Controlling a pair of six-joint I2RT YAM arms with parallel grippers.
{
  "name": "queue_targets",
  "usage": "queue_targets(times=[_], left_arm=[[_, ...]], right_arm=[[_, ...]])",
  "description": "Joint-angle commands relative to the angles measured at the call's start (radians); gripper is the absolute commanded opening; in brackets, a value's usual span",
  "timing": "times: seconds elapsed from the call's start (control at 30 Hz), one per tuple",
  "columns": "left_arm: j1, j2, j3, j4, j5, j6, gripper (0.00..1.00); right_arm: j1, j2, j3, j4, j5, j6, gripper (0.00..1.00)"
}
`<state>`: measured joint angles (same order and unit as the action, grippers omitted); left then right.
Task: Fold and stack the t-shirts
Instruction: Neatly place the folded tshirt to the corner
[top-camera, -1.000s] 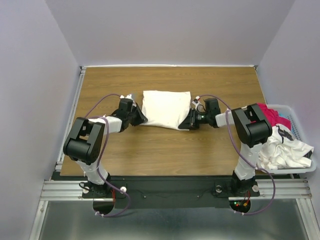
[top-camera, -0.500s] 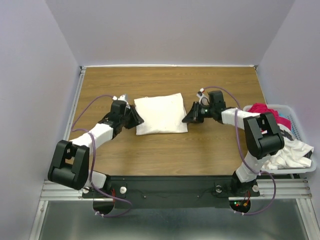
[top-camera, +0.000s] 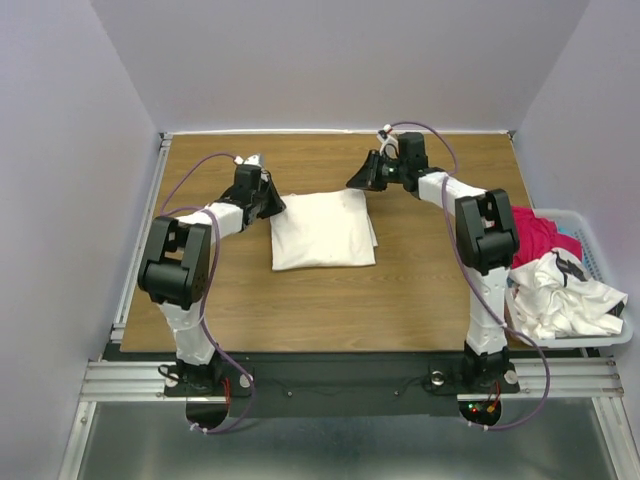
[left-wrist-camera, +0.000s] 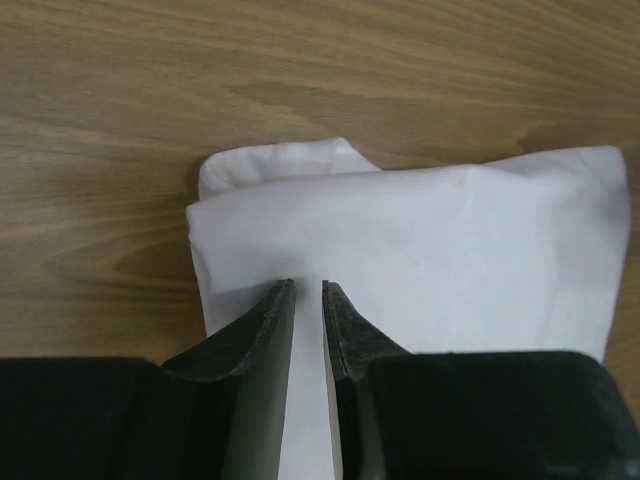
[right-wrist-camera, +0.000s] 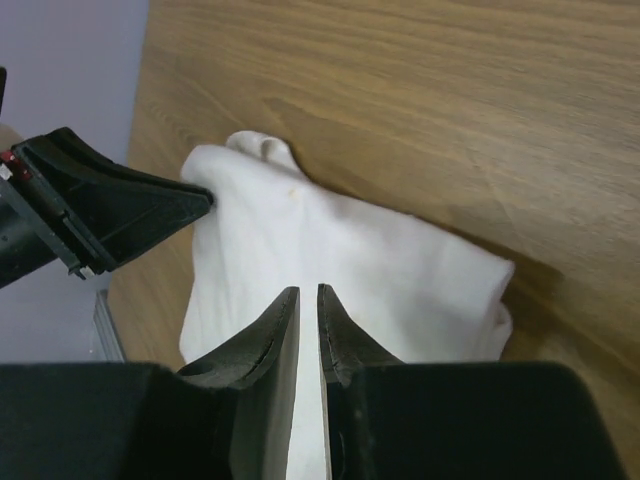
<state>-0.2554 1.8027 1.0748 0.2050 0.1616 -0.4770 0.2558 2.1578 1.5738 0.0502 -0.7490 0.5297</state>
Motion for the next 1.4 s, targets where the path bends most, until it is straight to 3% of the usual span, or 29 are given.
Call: queue_targets(times=[0.0, 0.23, 0.4, 0.57, 0.73, 0.9, 1.03, 1.37], left_arm=[[0.016, 0.075, 0.073, 0.020, -0.001, 0.029, 0.29], [0.065, 0.141, 0.057, 0.040, 0.042, -0.005, 0.27], [0.077, 0.094, 0.047, 0.039, 0.093, -0.023, 0.28], [0.074, -0.035, 0.039, -0.001, 0.104, -0.018, 0.50], [0.068, -0.221, -0.018, -0.120, -0.005, 0.035, 0.73], [0.038, -0.305, -0.110, -0.255, -0.124, 0.097, 0.86], [-0.001, -0.319, -0.171, -0.279, -0.181, 0.120, 0.87], [-0.068, -0.137, -0.085, -0.280, -0.246, 0.120, 0.83]], right_arm=[[-0.007, 0.118, 0.106, -0.001, 0.034, 0.018, 0.19], [-0.047, 0.228, 0.028, 0.010, 0.092, 0.018, 0.18], [-0.061, 0.111, -0.018, 0.004, 0.102, -0.029, 0.19], [-0.062, -0.053, -0.087, -0.035, 0.132, -0.056, 0.31], [-0.055, -0.225, -0.219, -0.143, 0.221, -0.120, 0.48], [-0.047, -0.419, -0.330, -0.283, 0.348, -0.177, 0.65], [-0.044, -0.544, -0.420, -0.369, 0.430, -0.191, 0.73], [-0.046, -0.707, -0.543, -0.461, 0.488, -0.204, 0.75]])
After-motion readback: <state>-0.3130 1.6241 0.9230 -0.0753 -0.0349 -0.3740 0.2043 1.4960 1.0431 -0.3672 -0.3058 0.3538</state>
